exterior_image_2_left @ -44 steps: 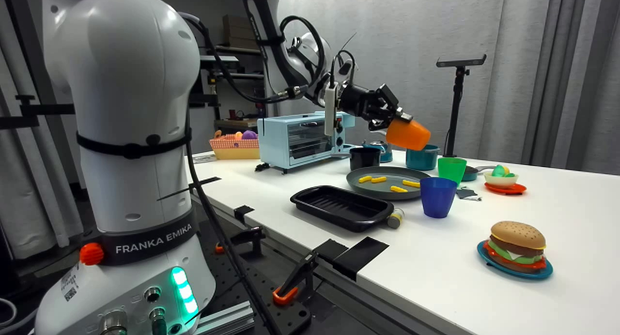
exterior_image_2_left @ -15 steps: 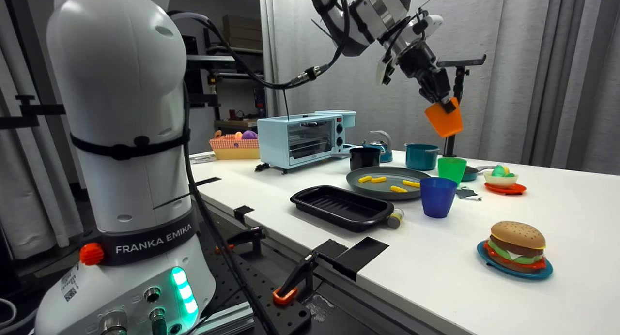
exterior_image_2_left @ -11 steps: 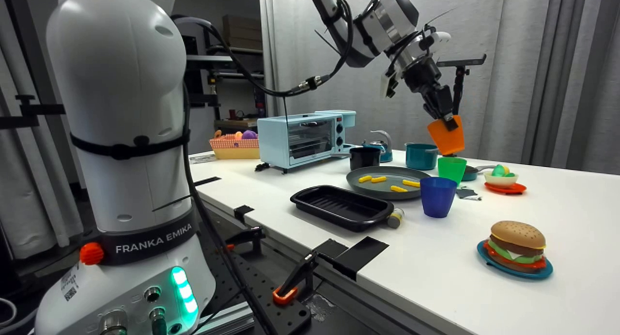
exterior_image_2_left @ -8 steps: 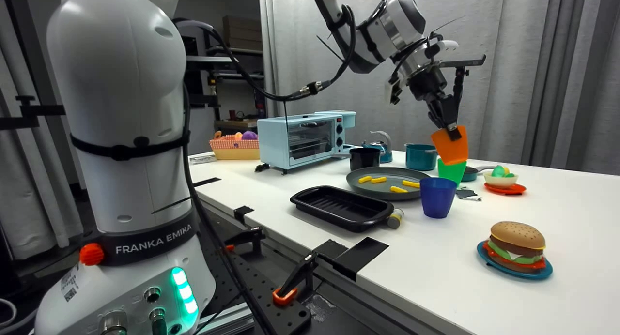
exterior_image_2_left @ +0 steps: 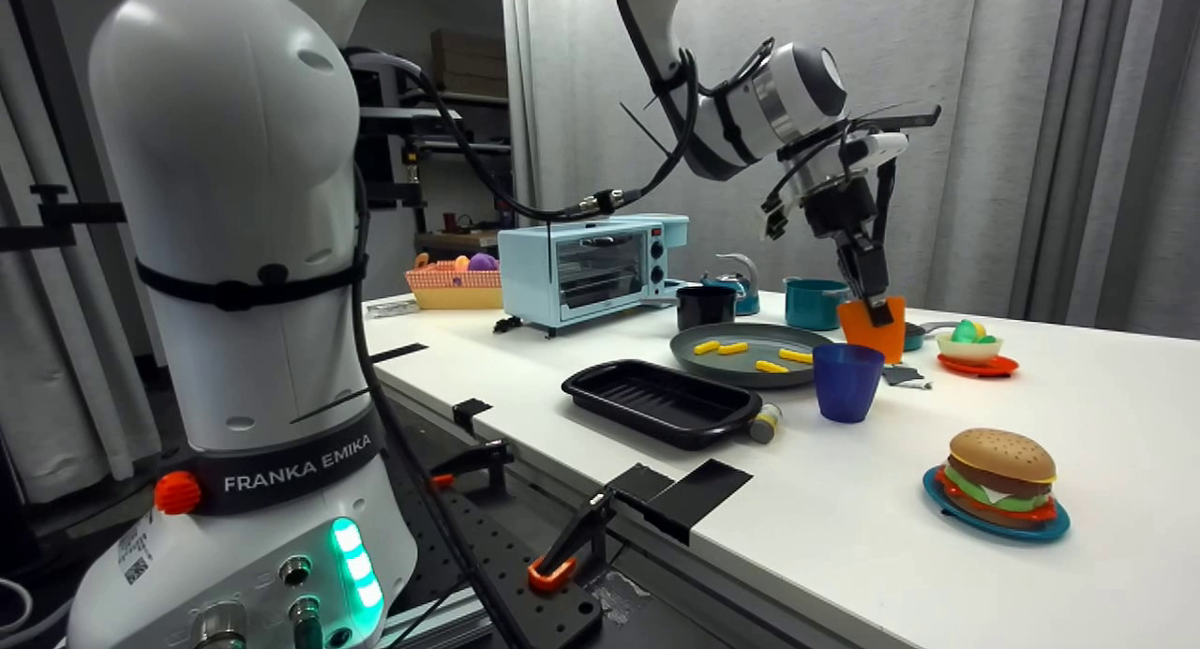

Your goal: Move the objects from the orange cup to the gray plate

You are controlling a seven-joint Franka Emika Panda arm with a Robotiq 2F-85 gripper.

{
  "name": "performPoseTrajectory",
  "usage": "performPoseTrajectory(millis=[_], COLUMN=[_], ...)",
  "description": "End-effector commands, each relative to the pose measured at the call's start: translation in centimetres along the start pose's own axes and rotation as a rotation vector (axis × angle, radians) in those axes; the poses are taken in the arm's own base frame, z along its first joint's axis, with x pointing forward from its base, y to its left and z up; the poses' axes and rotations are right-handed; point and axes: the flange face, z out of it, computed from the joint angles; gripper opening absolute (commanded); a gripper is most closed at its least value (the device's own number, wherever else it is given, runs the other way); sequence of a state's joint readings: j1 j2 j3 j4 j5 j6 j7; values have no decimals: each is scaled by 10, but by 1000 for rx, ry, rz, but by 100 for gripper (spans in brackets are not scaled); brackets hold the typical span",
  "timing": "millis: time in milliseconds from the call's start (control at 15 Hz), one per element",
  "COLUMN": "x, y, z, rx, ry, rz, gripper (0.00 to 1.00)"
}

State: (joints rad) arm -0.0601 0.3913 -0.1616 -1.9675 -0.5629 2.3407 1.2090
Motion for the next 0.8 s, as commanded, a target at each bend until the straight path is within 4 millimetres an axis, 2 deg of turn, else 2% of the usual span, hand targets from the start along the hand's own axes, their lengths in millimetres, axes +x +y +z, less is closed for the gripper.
performPoseTrajectory(millis=[0,400,733], x=[5,1,6], y=[-3,-6,-12], z=[17,47,49], rx=[39,52,71], ry=[-22,-67,-82], rz=[15,40,43], gripper=[2,2,2])
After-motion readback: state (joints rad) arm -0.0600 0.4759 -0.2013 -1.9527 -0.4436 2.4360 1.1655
